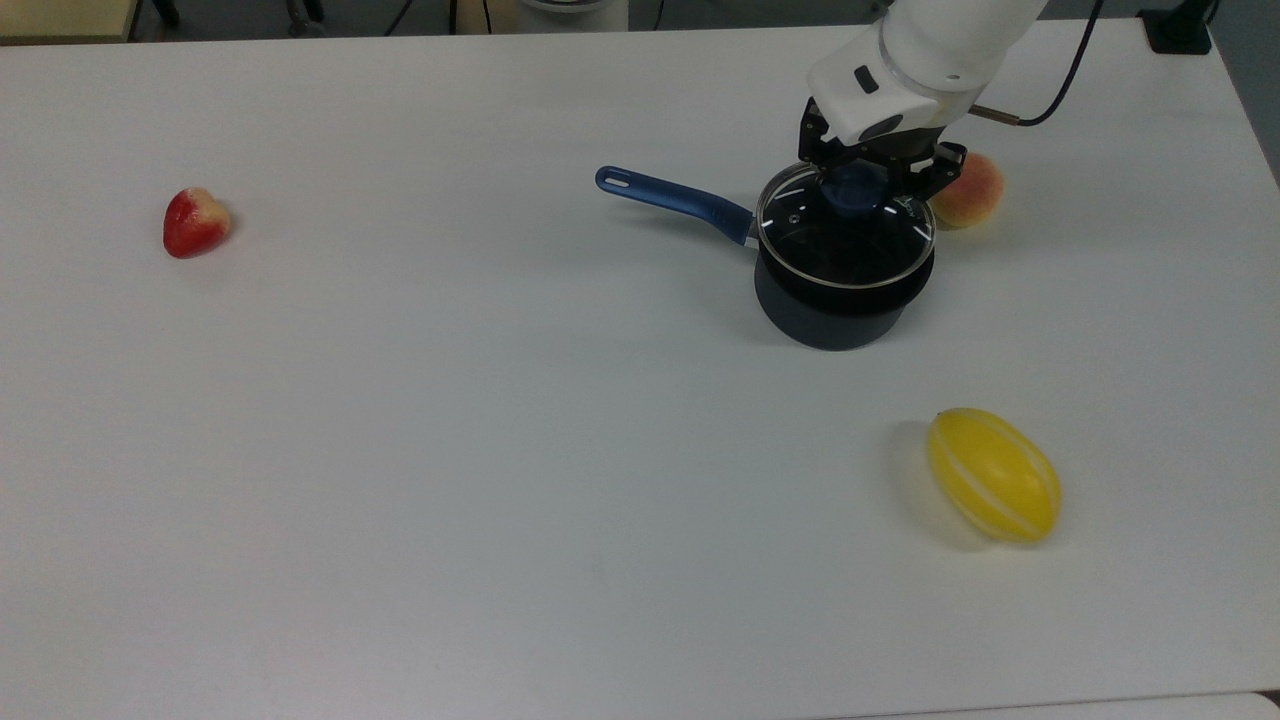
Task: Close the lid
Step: 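Lower the lid onto the saucepan rim and open the gripper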
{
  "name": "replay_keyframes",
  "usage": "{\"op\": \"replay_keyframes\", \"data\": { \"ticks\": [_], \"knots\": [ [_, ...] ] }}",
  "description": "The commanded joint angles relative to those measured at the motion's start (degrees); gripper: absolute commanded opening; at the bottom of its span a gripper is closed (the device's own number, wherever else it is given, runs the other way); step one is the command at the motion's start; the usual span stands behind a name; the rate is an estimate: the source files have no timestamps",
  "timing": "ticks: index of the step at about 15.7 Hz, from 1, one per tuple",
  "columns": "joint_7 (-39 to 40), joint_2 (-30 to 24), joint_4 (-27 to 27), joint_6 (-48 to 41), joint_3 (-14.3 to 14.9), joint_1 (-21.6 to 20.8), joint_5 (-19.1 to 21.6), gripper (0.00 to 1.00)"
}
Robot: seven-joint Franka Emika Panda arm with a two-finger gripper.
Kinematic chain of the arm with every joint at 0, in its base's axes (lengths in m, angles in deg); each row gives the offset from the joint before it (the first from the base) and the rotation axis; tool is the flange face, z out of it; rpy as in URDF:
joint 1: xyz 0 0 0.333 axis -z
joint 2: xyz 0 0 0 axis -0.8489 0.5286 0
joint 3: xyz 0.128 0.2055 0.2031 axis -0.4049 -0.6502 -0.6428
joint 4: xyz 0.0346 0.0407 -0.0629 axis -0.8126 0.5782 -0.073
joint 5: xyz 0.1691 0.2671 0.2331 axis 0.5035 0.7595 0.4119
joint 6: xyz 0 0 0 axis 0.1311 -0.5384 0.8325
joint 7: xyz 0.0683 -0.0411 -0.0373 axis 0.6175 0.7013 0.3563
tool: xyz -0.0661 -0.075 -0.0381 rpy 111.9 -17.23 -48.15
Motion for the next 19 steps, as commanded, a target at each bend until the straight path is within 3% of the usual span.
{"op": "replay_keyframes", "data": {
  "ticks": [1,12,19],
  "knots": [
    [-1.96,0.66,-0.86,-1.20,0.48,-0.67,-0.73,0.03],
    [-2.04,3.12,-6.83,-4.36,0.48,-0.94,-0.46,0.03],
    [-2.04,4.80,-6.84,-3.83,0.48,-1.64,-0.82,0.03]
  ]
}}
